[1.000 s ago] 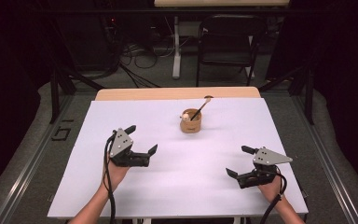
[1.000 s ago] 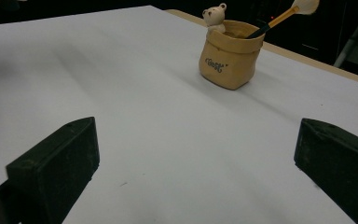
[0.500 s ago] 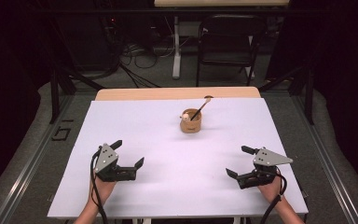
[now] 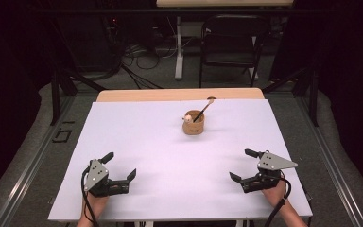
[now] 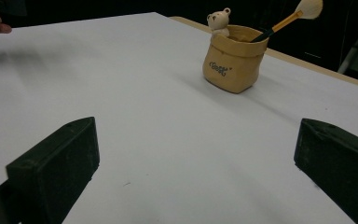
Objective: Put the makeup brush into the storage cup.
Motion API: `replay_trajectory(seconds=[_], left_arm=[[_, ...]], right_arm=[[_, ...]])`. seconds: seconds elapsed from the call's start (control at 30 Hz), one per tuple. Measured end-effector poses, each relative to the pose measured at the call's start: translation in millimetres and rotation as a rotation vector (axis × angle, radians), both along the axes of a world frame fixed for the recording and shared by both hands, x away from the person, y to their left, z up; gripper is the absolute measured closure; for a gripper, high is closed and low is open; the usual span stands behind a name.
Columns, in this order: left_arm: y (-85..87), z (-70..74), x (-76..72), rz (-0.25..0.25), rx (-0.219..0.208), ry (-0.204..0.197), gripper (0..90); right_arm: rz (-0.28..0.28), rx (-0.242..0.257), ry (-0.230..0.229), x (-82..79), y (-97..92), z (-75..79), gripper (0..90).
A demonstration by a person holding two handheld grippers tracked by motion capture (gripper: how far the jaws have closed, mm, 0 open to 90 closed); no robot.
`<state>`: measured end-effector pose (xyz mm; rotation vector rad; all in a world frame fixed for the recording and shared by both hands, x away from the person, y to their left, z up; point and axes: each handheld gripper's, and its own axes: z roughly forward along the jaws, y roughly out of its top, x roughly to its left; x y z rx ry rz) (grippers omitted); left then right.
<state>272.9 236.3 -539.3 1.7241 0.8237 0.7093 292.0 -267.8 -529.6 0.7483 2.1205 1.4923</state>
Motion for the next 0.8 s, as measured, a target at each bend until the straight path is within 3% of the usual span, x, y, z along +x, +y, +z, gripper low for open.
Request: replay_trajectory(seconds=[0.43,0.8], left_arm=[[3.2,-9.2,-5.0,0.013,0.007,0.016,0.0],[4.1,-11.6,0.5,0.026,0.021,0.014,0.0]], right_arm=[[-0.029,-0.003,0.01,-7.8,-8.0,-4.5,0.0],[0.012,-0.02,0.03,-3.6,-2.2,-9.1,0.0]])
